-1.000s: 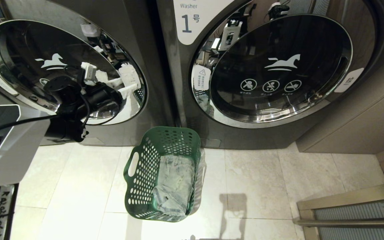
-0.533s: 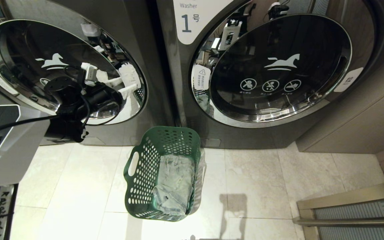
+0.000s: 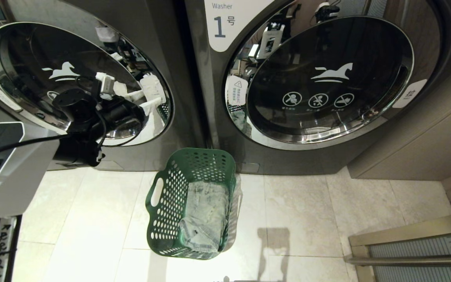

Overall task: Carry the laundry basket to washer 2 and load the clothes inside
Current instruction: Open the lid of the washing machine

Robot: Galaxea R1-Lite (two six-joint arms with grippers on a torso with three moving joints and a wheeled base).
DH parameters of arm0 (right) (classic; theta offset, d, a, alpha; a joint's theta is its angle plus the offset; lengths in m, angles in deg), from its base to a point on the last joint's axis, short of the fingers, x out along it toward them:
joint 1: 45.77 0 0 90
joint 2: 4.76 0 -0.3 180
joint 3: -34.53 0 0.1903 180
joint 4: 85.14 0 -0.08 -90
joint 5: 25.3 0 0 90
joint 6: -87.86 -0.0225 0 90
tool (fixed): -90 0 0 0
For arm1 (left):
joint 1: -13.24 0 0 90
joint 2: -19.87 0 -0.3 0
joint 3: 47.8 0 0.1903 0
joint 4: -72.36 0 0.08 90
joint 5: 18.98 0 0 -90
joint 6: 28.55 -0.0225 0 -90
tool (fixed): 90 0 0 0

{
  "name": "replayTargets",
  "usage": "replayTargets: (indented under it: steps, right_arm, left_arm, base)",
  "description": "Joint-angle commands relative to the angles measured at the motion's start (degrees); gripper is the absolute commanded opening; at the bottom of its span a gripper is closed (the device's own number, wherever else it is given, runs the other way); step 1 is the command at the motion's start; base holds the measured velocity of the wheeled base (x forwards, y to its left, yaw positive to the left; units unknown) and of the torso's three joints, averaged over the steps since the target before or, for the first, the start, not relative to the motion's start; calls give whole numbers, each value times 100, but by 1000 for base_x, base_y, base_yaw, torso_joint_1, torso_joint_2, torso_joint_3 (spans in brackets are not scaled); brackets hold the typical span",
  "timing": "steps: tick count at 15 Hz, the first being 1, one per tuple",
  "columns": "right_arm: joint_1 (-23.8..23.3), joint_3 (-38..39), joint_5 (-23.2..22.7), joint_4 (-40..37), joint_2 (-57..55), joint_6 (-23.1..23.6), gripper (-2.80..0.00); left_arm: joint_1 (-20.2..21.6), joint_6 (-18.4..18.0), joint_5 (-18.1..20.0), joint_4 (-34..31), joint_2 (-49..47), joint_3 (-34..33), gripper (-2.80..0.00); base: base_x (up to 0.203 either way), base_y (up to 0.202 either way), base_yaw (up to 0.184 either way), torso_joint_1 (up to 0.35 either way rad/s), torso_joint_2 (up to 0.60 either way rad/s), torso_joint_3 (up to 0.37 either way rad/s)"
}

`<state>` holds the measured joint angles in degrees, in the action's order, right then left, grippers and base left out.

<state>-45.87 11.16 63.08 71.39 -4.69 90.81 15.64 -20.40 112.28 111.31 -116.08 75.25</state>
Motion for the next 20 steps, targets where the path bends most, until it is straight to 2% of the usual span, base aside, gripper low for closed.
replayTargets:
  steps: [1, 3, 5, 8, 14, 20]
  right_arm:
    - [1, 0, -5, 1, -7, 4, -280]
    - [1, 0, -5, 1, -7, 4, -280]
    - [1, 0, -5, 1, -7, 4, -280]
    - [1, 0, -5, 1, -7, 4, -280]
    - [1, 0, -5, 1, -7, 4, -280]
    - [1, 0, -5, 1, -7, 4, -280]
  left_arm:
    - [-11, 10, 141, 52, 69, -48, 0]
    - [-20, -31, 181, 63, 81, -238, 0]
    - [-18, -221, 156, 95, 149, -543, 0]
    - [-20, -341, 163, 426, 262, -886, 0]
    - [-31, -333, 163, 407, 160, -645, 0]
    - [-38, -136, 179, 360, 69, -300, 0]
  base:
    - [0, 0, 0, 0, 0, 0]
    - [0, 0, 0, 0, 0, 0]
    - [0, 0, 0, 0, 0, 0]
    - [0, 0, 0, 0, 0, 0]
    - [0, 0, 0, 0, 0, 0]
    - [0, 0, 0, 0, 0, 0]
